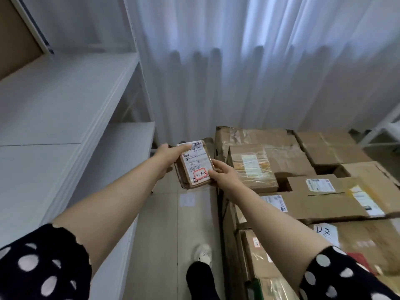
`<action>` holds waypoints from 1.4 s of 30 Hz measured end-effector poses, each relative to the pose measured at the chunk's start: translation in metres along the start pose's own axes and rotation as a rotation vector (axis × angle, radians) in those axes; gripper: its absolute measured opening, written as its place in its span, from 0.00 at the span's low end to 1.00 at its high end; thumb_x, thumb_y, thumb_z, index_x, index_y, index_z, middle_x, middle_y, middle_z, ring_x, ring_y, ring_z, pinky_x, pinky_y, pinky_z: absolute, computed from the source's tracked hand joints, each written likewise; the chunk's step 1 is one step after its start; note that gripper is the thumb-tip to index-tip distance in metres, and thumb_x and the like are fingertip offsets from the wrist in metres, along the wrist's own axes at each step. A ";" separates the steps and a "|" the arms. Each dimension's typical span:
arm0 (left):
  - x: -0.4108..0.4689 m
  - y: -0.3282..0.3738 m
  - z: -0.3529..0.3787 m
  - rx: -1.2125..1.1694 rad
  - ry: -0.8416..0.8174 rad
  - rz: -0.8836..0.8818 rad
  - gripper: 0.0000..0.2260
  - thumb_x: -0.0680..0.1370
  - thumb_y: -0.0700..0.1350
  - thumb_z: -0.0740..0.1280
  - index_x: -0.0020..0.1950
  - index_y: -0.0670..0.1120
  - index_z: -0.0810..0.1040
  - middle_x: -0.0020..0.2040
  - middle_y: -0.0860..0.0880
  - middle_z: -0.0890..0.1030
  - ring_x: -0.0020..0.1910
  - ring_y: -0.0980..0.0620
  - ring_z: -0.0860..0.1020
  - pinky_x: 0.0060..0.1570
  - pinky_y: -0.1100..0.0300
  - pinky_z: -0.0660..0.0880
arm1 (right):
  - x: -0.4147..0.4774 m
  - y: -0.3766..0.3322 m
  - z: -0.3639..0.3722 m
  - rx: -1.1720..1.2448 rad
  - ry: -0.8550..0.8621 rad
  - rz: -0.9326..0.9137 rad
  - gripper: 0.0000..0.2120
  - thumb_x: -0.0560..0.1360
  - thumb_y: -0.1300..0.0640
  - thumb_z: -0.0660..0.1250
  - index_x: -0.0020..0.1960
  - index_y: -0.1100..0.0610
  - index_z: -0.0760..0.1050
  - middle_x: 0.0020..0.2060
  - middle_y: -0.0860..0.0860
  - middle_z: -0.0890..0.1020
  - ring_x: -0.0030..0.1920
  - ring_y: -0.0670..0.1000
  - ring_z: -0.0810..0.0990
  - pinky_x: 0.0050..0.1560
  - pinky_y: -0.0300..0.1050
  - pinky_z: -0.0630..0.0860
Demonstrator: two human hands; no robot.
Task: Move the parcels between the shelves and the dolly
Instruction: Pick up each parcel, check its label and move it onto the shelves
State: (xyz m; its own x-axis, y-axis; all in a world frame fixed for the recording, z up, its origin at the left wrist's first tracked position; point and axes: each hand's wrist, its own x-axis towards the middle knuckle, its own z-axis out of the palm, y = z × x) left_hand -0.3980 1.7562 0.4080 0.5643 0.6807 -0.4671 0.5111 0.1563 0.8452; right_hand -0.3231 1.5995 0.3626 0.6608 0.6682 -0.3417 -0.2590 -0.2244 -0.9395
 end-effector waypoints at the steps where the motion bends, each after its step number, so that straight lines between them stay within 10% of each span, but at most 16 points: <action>1: 0.019 0.009 0.004 0.011 -0.012 0.000 0.32 0.70 0.58 0.73 0.67 0.43 0.69 0.56 0.47 0.80 0.56 0.48 0.76 0.49 0.54 0.72 | 0.018 -0.003 -0.006 0.009 0.013 0.001 0.20 0.79 0.67 0.61 0.70 0.58 0.68 0.44 0.51 0.81 0.43 0.49 0.81 0.50 0.45 0.79; 9: 0.177 0.110 0.099 0.143 -0.262 -0.028 0.22 0.69 0.46 0.76 0.59 0.40 0.77 0.45 0.48 0.83 0.40 0.55 0.80 0.38 0.63 0.77 | 0.161 -0.029 -0.104 0.204 0.204 0.042 0.20 0.78 0.71 0.58 0.69 0.61 0.69 0.58 0.62 0.79 0.49 0.55 0.79 0.51 0.48 0.77; 17: 0.266 0.167 0.234 0.446 -0.564 0.022 0.33 0.68 0.49 0.77 0.69 0.44 0.69 0.57 0.47 0.79 0.52 0.53 0.79 0.44 0.62 0.78 | 0.229 -0.027 -0.216 0.274 0.460 0.143 0.18 0.80 0.68 0.58 0.69 0.61 0.68 0.60 0.59 0.78 0.54 0.54 0.80 0.49 0.45 0.80; 28: 0.352 0.183 0.426 0.871 -0.963 0.226 0.18 0.67 0.47 0.76 0.53 0.43 0.79 0.51 0.46 0.81 0.52 0.49 0.81 0.52 0.54 0.80 | 0.257 0.007 -0.341 0.154 0.864 0.353 0.21 0.77 0.67 0.63 0.70 0.57 0.68 0.59 0.53 0.78 0.50 0.47 0.79 0.45 0.38 0.78; 35: 0.400 0.157 0.499 0.946 -1.071 0.185 0.11 0.68 0.48 0.75 0.35 0.49 0.74 0.36 0.52 0.77 0.35 0.55 0.74 0.36 0.64 0.72 | 0.295 0.064 -0.372 0.239 1.064 0.605 0.15 0.77 0.64 0.60 0.62 0.55 0.75 0.56 0.52 0.80 0.56 0.52 0.78 0.59 0.53 0.76; 42: 0.440 0.122 0.539 1.091 -1.010 0.250 0.12 0.69 0.52 0.74 0.41 0.46 0.76 0.37 0.52 0.76 0.43 0.50 0.76 0.40 0.61 0.70 | 0.319 0.140 -0.377 -0.105 0.803 0.930 0.18 0.76 0.67 0.58 0.63 0.59 0.76 0.53 0.55 0.79 0.55 0.55 0.77 0.58 0.46 0.73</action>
State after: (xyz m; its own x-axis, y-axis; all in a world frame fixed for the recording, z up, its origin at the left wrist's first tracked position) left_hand 0.2618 1.6892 0.1654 0.6713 -0.2272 -0.7055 0.2981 -0.7886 0.5377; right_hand 0.1169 1.5142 0.1122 0.5105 -0.3932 -0.7647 -0.8288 -0.4618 -0.3159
